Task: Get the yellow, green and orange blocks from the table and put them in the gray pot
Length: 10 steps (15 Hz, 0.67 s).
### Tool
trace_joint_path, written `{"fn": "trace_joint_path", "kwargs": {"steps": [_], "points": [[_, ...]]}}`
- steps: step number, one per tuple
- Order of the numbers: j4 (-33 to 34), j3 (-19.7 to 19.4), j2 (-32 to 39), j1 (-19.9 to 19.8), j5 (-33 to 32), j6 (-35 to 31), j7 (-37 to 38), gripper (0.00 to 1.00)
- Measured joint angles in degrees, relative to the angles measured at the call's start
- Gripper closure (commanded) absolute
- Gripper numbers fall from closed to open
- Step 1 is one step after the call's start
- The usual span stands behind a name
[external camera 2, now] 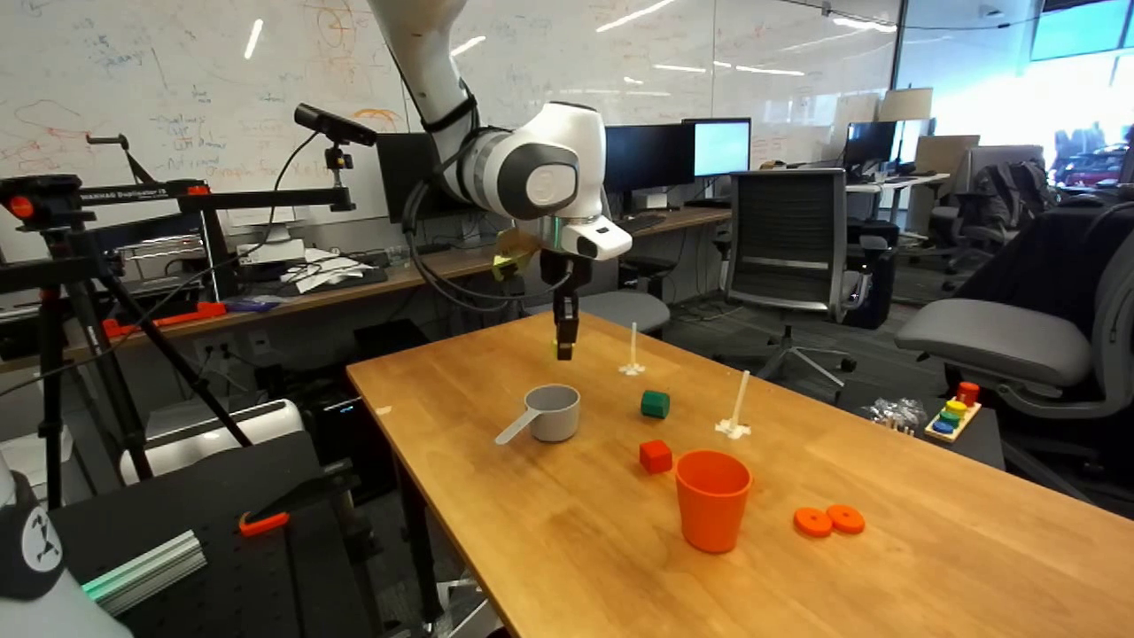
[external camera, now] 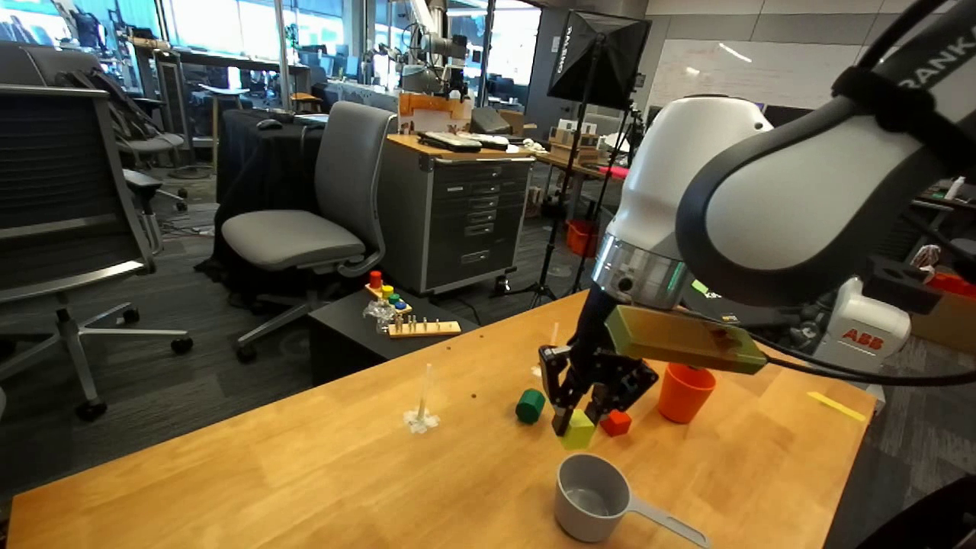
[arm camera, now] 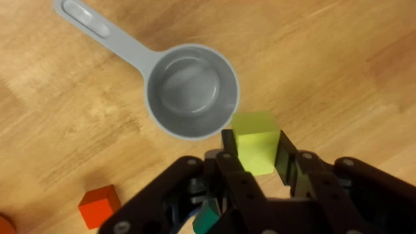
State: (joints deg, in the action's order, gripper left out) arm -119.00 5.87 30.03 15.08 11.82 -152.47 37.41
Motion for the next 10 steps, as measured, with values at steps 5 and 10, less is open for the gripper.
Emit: {"fn": "trace_joint_path", "kwargs": {"steps": [5,10], "points": [[-5.9,-0.41,-3.45,0.65,-0.36,0.0,0.02,0.88],[-8.44,-4.56,-3.72,1.31,-5.31,-0.01,1.55,0.22]]}}
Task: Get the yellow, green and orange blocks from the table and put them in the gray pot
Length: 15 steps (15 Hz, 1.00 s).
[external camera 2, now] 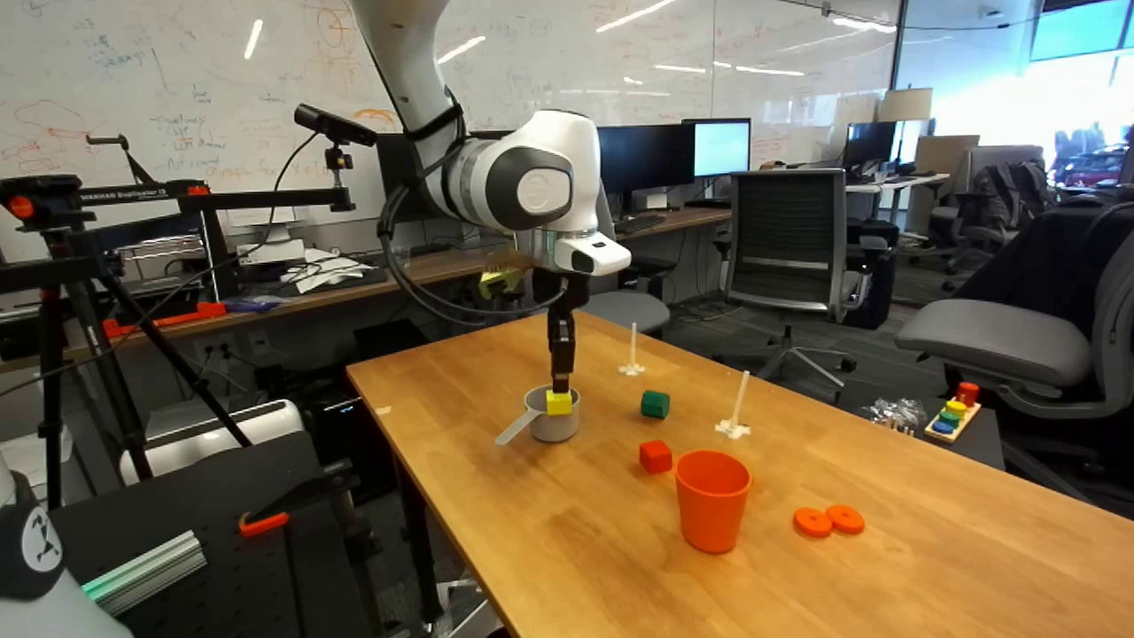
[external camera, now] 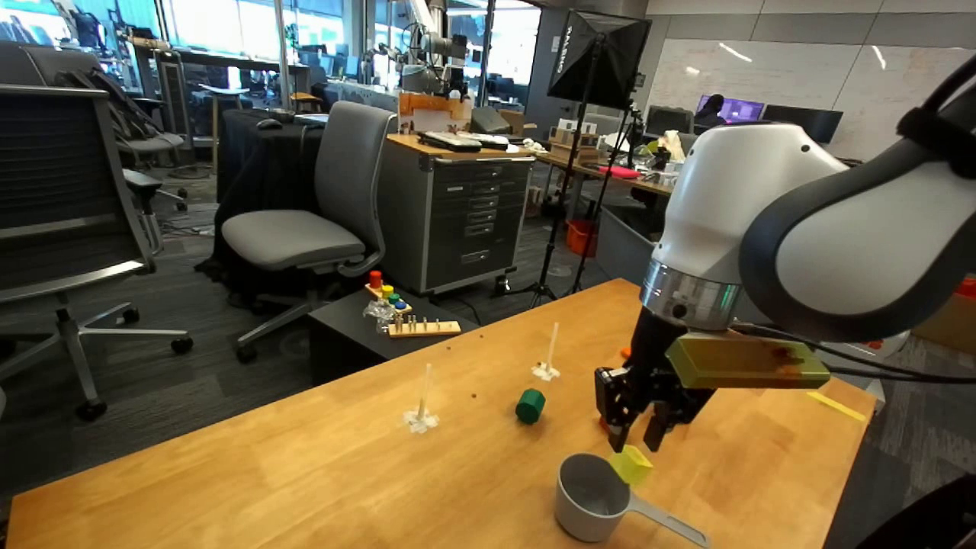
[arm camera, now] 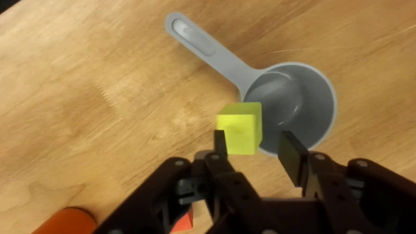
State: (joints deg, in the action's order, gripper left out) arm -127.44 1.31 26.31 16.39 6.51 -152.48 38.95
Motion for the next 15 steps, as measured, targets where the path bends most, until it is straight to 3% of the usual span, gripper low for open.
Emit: {"fn": "trace_joint_path", "kwargs": {"steps": [3,10,15], "points": [[-0.32,-1.93,0.04,0.05,-2.88,0.0,0.26,0.0],[-0.09,-3.48,0.22,0.16,-7.28,-0.94,0.26,0.0],[0.01,-8.09,2.73,1.68,-10.56,-4.46,3.79,0.0]]}}
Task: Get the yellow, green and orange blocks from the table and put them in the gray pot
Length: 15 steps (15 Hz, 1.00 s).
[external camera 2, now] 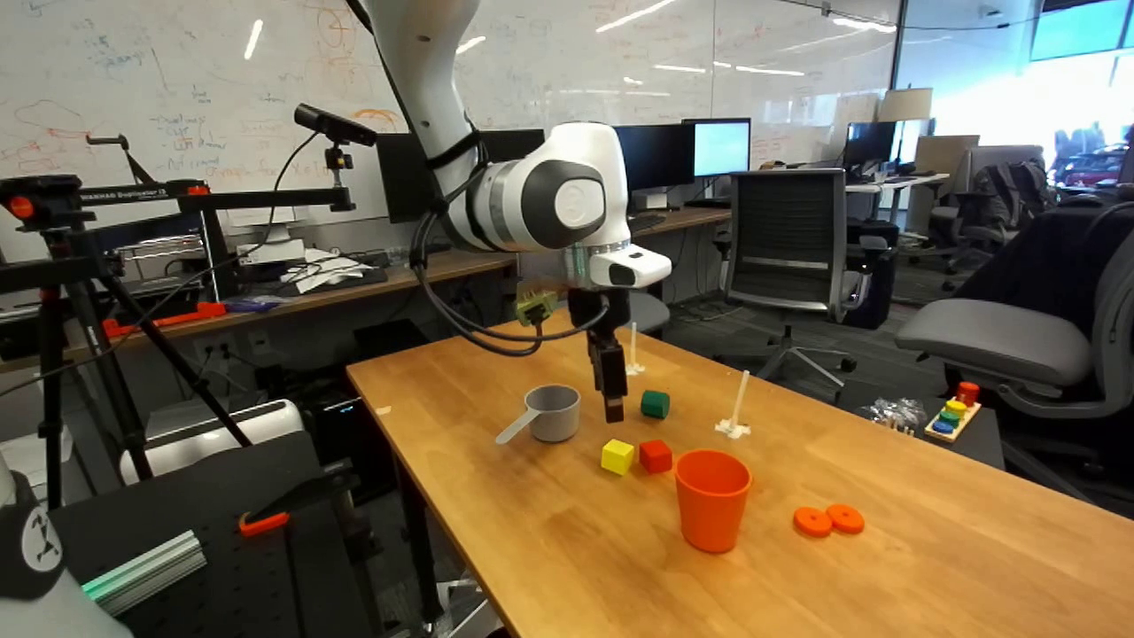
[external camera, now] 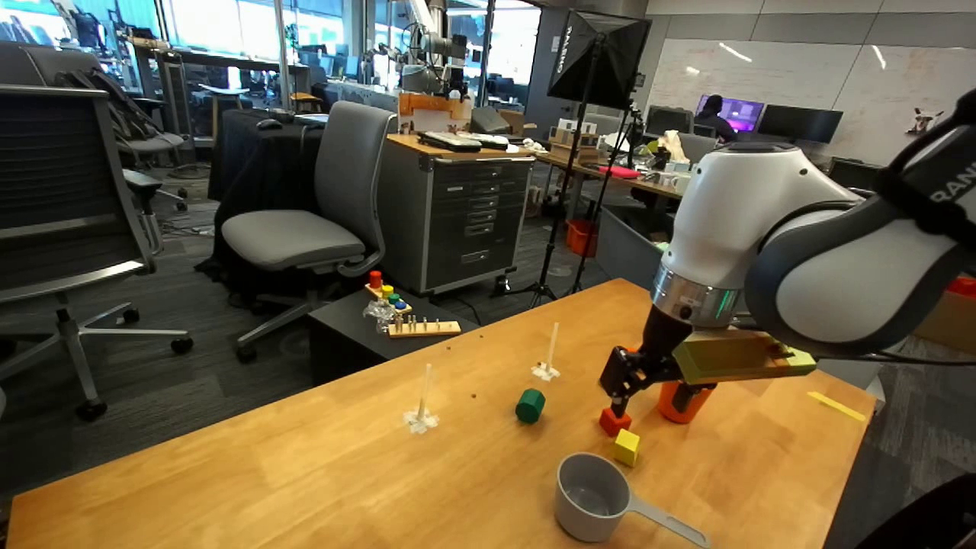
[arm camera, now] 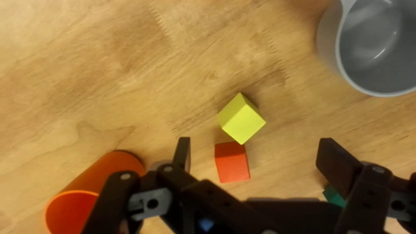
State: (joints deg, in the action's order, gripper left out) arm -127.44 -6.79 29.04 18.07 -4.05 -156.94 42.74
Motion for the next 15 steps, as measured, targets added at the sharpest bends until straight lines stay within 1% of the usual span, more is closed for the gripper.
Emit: {"fn": "trace_joint_path", "kwargs": {"steps": [3,5,8,11,12,13,14,15], "points": [[0.31,-2.29,2.4,0.87,0.0,-0.34,4.16,0.0],[0.43,-2.9,3.86,1.04,0.39,-1.55,7.8,0.0],[0.5,-3.01,6.18,1.27,2.04,-5.99,13.54,0.0],[0.65,-3.01,8.59,2.1,5.0,-11.12,17.51,0.0],[0.75,-3.01,9.33,2.44,5.86,-12.43,18.37,0.25],[0.92,-3.01,10.04,2.79,6.65,-13.51,18.95,0.26],[1.11,-3.01,10.67,3.08,7.35,-14.32,19.17,0.32],[1.29,-3.01,11.23,3.36,8.02,-15.01,19.26,0.42]]}}
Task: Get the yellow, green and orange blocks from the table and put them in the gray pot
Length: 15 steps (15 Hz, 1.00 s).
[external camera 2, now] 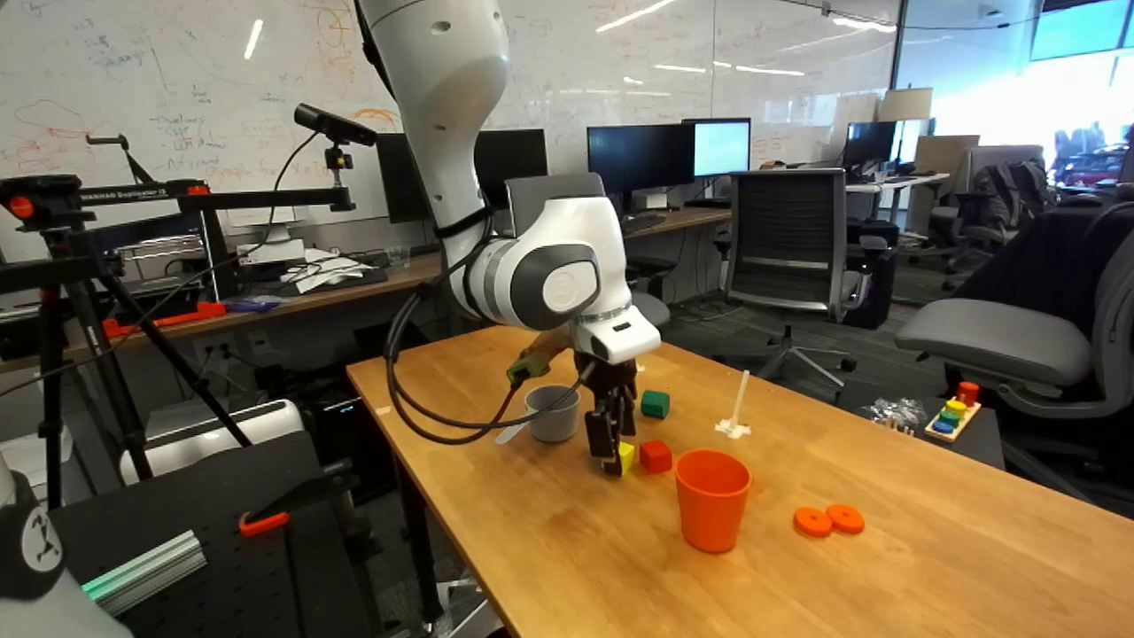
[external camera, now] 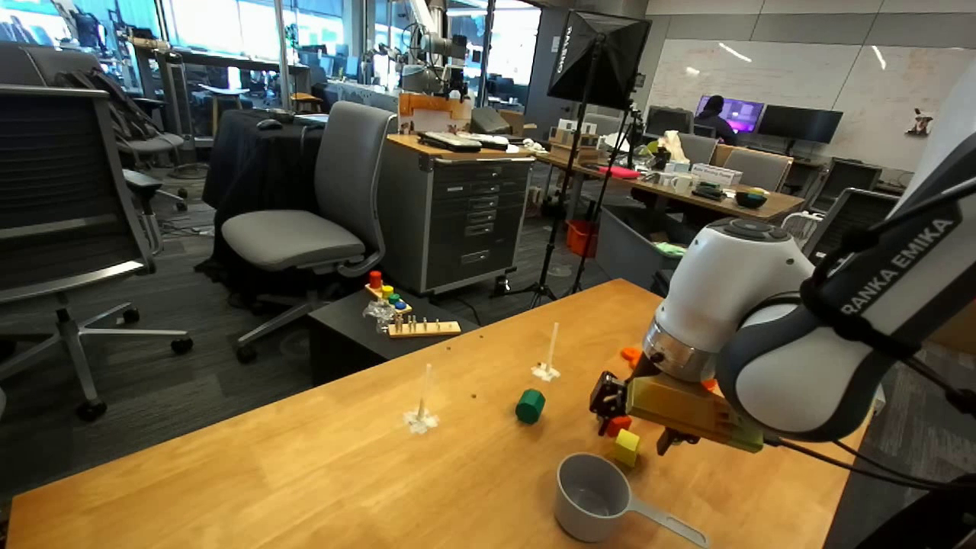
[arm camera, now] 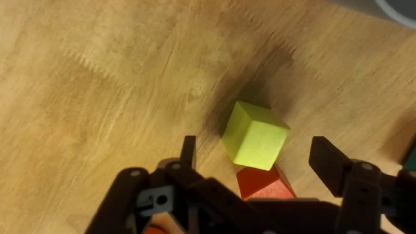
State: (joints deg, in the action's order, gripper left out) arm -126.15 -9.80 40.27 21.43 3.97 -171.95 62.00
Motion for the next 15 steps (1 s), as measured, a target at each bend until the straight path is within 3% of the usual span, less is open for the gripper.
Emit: {"fn": "trace_joint_path", "kwargs": {"steps": [7,15], "points": [[0.32,-0.01,1.88,0.41,4.03,-3.03,0.04,0.93],[2.82,-0.01,0.16,0.59,4.78,-4.99,-0.07,0.92]]}}
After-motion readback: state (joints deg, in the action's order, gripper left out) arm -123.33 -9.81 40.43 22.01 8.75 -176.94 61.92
